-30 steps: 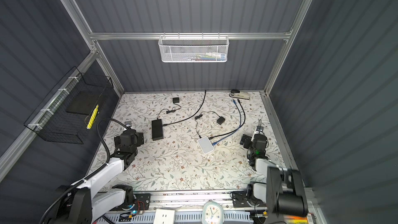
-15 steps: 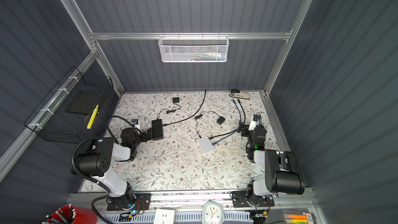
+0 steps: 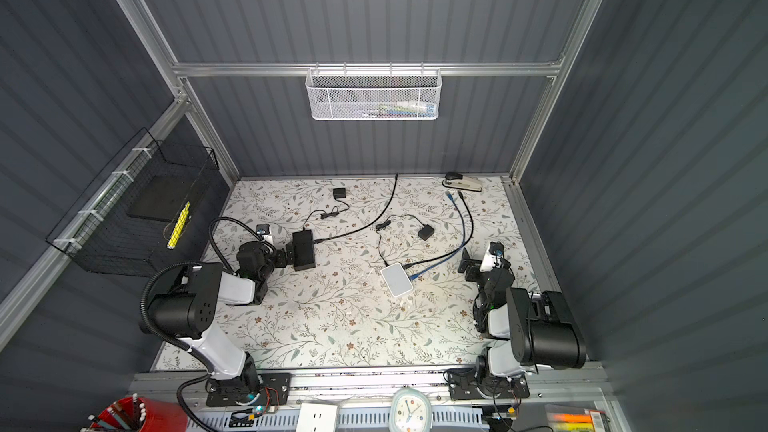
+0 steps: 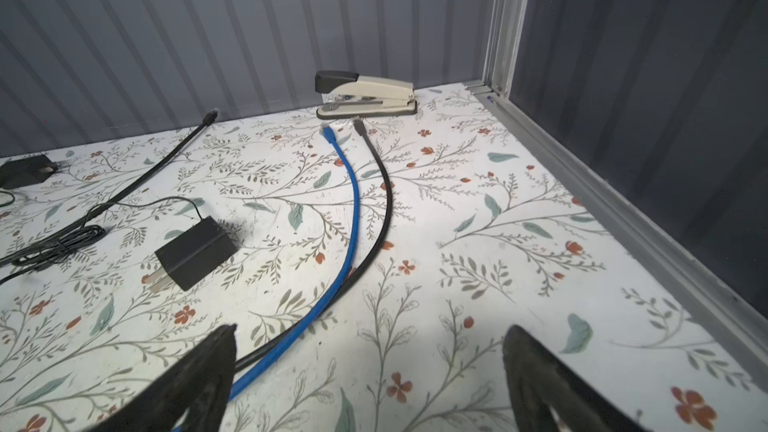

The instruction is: Insert the plug into the switch port

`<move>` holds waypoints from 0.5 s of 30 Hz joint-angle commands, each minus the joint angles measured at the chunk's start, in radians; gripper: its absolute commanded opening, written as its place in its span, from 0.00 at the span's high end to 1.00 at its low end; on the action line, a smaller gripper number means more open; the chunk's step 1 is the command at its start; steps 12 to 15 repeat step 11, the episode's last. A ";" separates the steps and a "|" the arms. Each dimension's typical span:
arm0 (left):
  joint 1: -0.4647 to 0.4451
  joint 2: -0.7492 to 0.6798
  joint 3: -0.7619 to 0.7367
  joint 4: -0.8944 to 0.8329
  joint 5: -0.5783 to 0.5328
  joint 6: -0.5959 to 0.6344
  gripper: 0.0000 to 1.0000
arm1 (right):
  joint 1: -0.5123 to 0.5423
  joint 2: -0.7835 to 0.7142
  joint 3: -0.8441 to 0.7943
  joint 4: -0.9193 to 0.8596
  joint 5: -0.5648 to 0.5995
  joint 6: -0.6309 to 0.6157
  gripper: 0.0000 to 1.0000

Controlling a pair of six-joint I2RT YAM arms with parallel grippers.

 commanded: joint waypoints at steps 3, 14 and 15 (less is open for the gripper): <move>-0.004 -0.001 0.011 0.000 -0.016 0.000 0.00 | 0.002 0.011 0.001 0.139 0.023 0.009 0.01; -0.006 -0.001 0.011 0.000 -0.016 0.000 0.00 | 0.003 0.016 0.008 0.138 0.026 0.009 0.01; -0.006 -0.001 0.011 0.000 -0.016 0.000 0.00 | 0.003 0.016 0.008 0.138 0.026 0.009 0.01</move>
